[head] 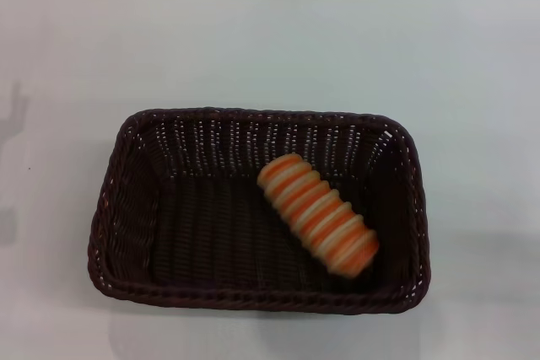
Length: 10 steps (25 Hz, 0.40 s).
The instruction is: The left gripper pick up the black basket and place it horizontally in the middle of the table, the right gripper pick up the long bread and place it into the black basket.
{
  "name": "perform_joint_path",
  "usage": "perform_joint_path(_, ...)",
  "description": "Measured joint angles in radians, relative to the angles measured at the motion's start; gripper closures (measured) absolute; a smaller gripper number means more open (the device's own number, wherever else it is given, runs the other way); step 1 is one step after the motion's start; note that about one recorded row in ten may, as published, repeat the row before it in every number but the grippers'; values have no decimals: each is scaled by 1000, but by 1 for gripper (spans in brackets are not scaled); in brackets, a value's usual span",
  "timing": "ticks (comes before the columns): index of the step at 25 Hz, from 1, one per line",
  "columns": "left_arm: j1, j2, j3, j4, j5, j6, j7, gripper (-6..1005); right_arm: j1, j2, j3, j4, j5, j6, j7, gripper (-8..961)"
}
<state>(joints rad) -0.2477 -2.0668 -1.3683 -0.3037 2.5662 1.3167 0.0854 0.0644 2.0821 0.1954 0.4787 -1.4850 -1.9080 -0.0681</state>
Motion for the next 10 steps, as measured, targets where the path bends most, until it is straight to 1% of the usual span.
perform_joint_path(10,11,-4,3,20,3,0,-1,200,-11,2,10,-8,20,10,5,120)
